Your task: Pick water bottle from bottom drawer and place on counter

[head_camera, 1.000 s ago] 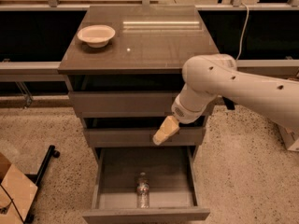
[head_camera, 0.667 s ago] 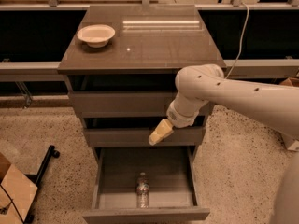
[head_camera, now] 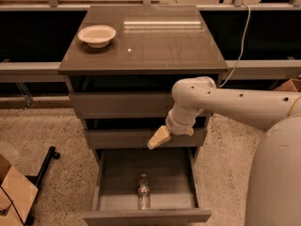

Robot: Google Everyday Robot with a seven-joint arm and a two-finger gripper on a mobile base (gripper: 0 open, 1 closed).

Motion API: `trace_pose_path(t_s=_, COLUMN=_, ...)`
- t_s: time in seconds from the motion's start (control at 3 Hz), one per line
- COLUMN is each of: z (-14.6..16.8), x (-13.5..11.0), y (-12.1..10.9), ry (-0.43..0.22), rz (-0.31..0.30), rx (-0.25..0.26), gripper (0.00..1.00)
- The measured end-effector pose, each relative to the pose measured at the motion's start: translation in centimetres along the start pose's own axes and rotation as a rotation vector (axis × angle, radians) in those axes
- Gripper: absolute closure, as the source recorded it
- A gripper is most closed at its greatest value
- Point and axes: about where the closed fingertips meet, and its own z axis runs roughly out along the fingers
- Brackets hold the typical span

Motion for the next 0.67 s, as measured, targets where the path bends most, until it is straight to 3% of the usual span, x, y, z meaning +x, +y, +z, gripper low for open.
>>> trace_pose_path(t_s=0.33, z=1.0, x=0.1, y=0.1, ry=0.001, rz=0.034, rx=-0.042, gripper=0.0)
trace_pose_path(t_s=0.67, z=4.2, x=-0.5, y=1.3, ry=0.011, rz=0.096, rx=-0.105, gripper=0.0)
